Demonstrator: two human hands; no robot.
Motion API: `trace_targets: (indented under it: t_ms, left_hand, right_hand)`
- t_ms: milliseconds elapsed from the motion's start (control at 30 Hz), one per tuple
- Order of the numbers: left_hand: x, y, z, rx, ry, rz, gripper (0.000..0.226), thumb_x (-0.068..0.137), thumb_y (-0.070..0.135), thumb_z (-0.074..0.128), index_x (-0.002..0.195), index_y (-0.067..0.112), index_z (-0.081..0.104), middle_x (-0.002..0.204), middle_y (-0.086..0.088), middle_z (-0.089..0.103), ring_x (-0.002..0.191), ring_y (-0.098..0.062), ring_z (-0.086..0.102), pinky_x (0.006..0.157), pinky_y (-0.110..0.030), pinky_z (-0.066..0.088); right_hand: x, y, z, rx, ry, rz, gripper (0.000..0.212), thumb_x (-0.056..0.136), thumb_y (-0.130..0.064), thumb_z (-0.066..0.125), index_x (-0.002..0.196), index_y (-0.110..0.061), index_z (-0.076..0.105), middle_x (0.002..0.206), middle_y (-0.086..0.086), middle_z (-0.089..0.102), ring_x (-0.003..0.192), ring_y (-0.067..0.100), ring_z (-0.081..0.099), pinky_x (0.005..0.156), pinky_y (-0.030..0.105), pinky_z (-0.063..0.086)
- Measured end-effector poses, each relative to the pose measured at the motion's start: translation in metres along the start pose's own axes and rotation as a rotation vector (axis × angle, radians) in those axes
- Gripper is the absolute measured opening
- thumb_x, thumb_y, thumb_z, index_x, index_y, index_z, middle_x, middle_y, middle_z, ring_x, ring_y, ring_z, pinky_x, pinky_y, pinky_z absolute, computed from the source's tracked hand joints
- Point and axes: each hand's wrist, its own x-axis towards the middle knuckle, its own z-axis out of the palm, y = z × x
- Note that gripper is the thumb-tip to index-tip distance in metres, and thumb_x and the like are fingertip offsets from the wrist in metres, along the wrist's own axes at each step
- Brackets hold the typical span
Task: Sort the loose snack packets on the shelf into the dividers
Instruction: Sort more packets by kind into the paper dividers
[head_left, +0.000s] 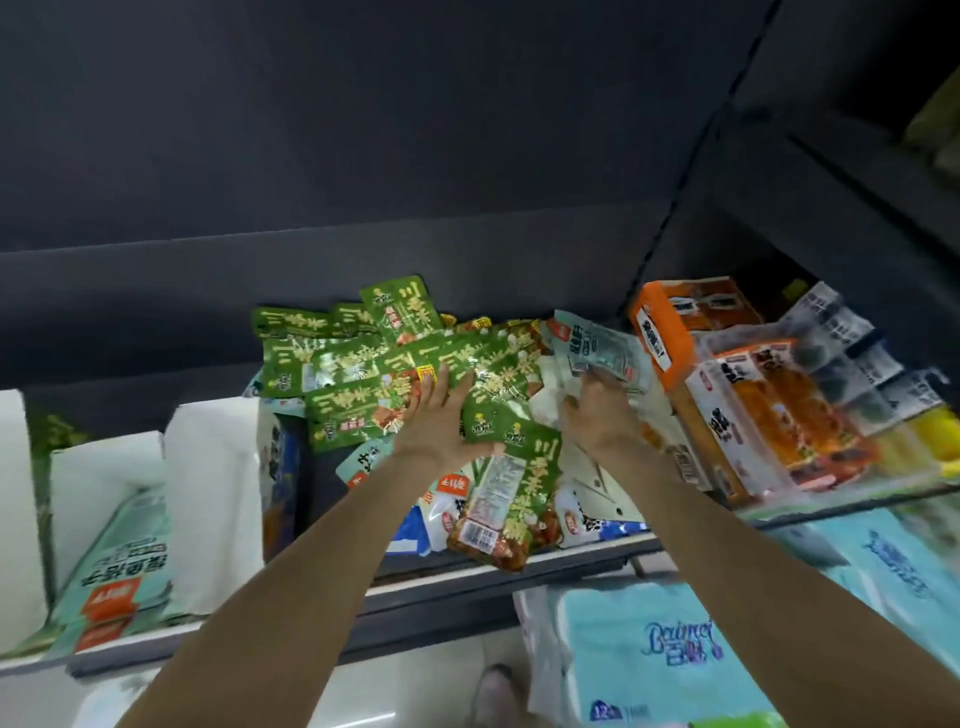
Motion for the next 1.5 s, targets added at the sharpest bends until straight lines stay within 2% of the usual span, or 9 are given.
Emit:
trace_targets:
  t_ms: [267,567,667,733,800,933,1133,1333,1500]
  left_hand:
    - [0.003,0.003,0.001,0.071,0.019,-0.035,0.105,0.076,0.063,0.06,0.148,0.032,-0.011,0.155,-0.003,-0.02,0.144,-0.024,-0.013,0.115,-0.037,-0.003]
    - [-0.018,0.008,-0.035,-0.512,0.288,-0.011,0.095,0.077,0.046,0.07,0.15,0.027,0.012,0.158,0.005,0.007,0.144,-0.016,0.014,0.113,-0.034,0.022]
    - [-0.037,0.008,-0.06,-0.741,0.358,0.084,0.08,0.079,0.041,0.07,0.145,0.023,0.028,0.146,0.003,0.041,0.132,-0.012,0.039,0.106,-0.034,0.037]
    - [-0.056,0.001,-0.077,-0.87,0.414,0.116,0.046,0.084,0.03,0.068,0.124,0.016,0.05,0.113,0.003,0.065,0.103,-0.01,0.064,0.081,-0.026,0.054]
    - [-0.078,-0.012,-0.092,-0.907,0.485,0.132,0.02,0.088,0.02,0.064,0.106,0.013,0.061,0.096,0.004,0.07,0.085,-0.012,0.069,0.067,-0.024,0.057]
    - [-0.131,-0.057,-0.116,-0.928,0.598,0.128,0.017,0.089,0.02,0.062,0.104,0.013,0.067,0.099,-0.001,0.072,0.088,-0.016,0.07,0.076,-0.037,0.058]
    - [-0.218,-0.142,-0.147,-1.054,0.751,0.117,0.024,0.087,0.016,0.064,0.11,0.011,0.062,0.102,-0.001,0.07,0.088,-0.014,0.069,0.071,-0.026,0.057]
    - [-0.287,-0.254,-0.163,-0.684,0.905,-0.004,0.092,0.068,0.007,0.082,0.141,0.022,0.029,0.129,0.005,0.042,0.108,-0.011,0.05,0.085,-0.018,0.045]
    - [-0.326,-0.322,-0.178,-0.528,0.81,-0.016,0.023,0.081,0.02,0.072,0.099,0.013,0.058,0.092,-0.004,0.068,0.087,-0.027,0.063,0.081,-0.049,0.051]
  right_hand:
    - [0.0,-0.014,-0.016,-0.463,0.079,-0.195,0.02,0.092,-0.005,0.046,0.101,-0.005,0.064,0.1,0.012,0.068,0.093,0.028,0.066,0.068,0.033,0.049]
    - [-0.029,-0.041,-0.059,0.36,0.282,-0.434,0.019,0.099,-0.013,0.036,0.084,-0.013,0.048,0.065,0.01,0.052,0.056,0.018,0.044,0.053,0.031,0.024]
    - [-0.037,-0.065,-0.063,0.643,0.195,-0.481,0.022,0.098,-0.01,0.037,0.078,-0.008,0.047,0.06,-0.001,0.041,0.052,0.006,0.034,0.054,0.029,0.026]
    - [-0.046,-0.085,-0.063,0.785,0.117,-0.482,0.024,0.098,-0.009,0.038,0.078,-0.002,0.05,0.062,-0.004,0.041,0.056,0.005,0.036,0.059,0.028,0.031]
    - [-0.06,-0.106,-0.06,0.893,0.039,-0.473,0.023,0.099,-0.012,0.04,0.083,-0.005,0.055,0.07,0.001,0.054,0.065,0.015,0.052,0.064,0.034,0.043]
    - [-0.093,-0.154,-0.047,1.051,-0.229,-0.45,0.011,0.093,-0.015,0.055,0.098,-0.021,0.063,0.099,0.0,0.071,0.087,0.012,0.069,0.076,0.032,0.058]
    - [-0.152,-0.249,-0.011,0.865,-0.452,-0.529,0.013,0.087,-0.01,0.064,0.09,-0.022,0.065,0.092,-0.005,0.07,0.076,0.001,0.068,0.063,0.018,0.055]
    - [-0.207,-0.34,0.03,0.369,-0.198,-0.807,0.008,0.09,-0.016,0.056,0.088,-0.024,0.057,0.09,-0.002,0.068,0.085,0.015,0.065,0.073,0.044,0.053]
    - [-0.251,-0.397,0.042,0.217,0.027,-0.839,0.014,0.087,-0.026,0.062,0.099,-0.032,0.066,0.082,-0.009,0.061,0.074,0.013,0.061,0.052,0.026,0.044]
